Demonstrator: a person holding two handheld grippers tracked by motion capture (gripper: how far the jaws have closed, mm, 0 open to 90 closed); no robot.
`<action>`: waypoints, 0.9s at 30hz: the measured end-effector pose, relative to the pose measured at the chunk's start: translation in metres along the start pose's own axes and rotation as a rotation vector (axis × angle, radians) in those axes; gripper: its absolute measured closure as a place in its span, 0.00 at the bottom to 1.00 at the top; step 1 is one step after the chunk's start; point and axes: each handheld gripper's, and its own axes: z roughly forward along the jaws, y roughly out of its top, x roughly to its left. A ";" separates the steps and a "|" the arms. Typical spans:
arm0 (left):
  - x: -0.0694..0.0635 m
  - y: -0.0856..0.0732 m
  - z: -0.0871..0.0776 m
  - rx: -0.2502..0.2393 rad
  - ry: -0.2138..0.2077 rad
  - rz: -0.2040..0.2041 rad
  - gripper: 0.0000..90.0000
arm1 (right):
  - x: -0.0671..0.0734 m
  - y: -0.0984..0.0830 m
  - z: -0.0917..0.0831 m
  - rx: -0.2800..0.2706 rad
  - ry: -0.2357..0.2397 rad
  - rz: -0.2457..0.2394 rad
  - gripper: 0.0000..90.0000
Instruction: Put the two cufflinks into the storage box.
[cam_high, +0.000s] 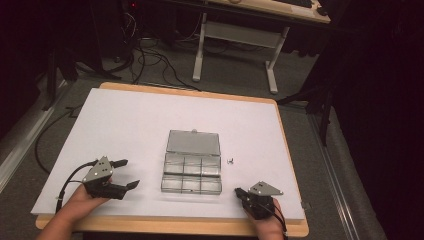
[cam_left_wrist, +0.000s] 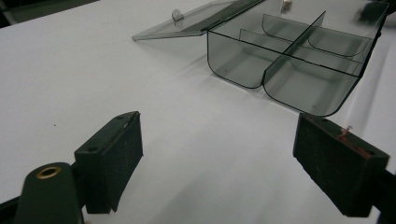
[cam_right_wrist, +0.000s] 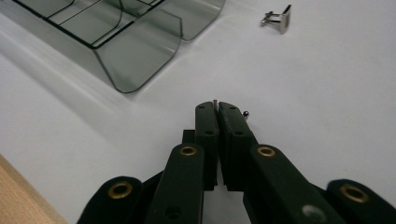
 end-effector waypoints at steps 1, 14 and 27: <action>0.000 0.000 0.000 0.000 0.000 0.000 0.18 | -0.002 0.000 0.000 -0.004 -0.006 0.006 0.97; 0.000 0.000 0.000 0.001 0.000 0.001 0.18 | -0.014 -0.002 0.000 0.001 -0.048 0.051 0.94; 0.000 0.000 0.000 0.001 0.001 0.003 0.18 | -0.027 -0.003 -0.018 -0.075 -0.115 0.118 0.76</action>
